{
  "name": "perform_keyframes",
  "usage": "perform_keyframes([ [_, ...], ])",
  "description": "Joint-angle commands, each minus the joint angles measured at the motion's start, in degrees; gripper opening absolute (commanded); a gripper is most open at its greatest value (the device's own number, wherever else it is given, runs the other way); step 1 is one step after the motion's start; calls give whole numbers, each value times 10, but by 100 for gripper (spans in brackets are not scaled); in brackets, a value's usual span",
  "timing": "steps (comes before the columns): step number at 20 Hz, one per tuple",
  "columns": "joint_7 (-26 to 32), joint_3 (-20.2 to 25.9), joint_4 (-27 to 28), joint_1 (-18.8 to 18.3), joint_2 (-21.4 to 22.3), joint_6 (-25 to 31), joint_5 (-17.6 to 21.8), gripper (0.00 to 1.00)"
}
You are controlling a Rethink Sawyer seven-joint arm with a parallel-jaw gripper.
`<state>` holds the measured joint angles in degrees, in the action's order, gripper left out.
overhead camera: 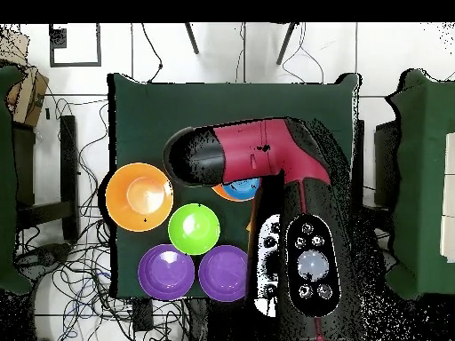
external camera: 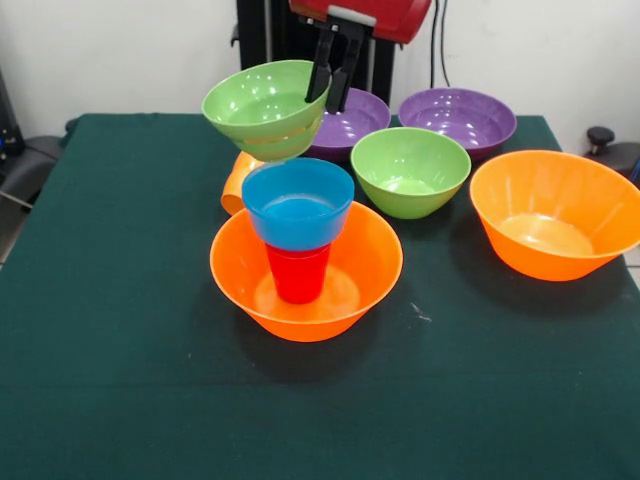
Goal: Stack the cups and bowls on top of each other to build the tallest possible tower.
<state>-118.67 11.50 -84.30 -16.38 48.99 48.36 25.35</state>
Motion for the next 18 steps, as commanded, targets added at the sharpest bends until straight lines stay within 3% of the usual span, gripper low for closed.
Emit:
perform_keyframes([
  [1, 28, 12, 30, 14, -23, 62, 12, 0],
  [18, 15, 0, 26, 31, -14, 71, 9, 0],
])
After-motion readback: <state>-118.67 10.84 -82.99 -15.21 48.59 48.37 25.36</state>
